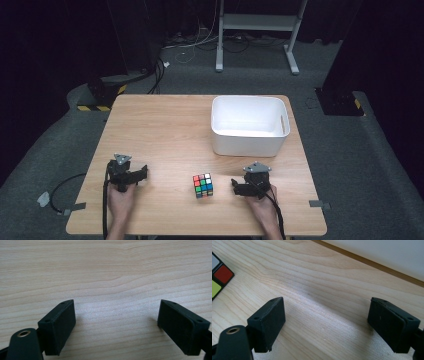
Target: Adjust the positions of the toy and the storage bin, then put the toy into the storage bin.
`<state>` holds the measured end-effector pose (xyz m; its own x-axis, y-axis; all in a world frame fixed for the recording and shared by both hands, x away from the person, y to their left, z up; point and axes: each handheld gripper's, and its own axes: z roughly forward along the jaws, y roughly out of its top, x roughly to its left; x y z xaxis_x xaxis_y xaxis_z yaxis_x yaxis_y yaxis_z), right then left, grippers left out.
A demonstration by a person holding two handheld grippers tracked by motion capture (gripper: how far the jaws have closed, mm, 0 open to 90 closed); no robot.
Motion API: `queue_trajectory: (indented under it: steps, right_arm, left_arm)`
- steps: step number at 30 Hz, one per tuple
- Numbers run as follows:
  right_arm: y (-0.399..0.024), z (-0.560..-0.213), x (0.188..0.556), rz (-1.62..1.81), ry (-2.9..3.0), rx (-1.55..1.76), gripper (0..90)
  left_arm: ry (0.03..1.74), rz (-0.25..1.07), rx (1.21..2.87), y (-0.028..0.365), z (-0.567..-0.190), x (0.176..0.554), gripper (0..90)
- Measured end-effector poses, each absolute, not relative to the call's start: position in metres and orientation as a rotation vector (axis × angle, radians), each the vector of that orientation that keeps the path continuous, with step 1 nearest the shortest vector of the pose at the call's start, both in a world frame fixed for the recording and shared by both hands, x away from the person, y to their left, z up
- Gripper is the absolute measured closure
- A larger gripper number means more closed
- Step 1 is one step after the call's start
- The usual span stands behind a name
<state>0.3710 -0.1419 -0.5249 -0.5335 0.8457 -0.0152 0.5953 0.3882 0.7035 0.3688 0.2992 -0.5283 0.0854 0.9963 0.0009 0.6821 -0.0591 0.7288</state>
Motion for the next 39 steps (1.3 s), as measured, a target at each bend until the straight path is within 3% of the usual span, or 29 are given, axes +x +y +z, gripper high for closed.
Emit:
queue_trajectory:
  steps: [39]
  right_arm:
    - [-0.140, -0.518, 0.334, 1.089, 2.388, 1.113, 15.0]
  left_arm:
    - [1.653, 0.716, 1.802, 0.299, -0.528, 0.369, 15.0]
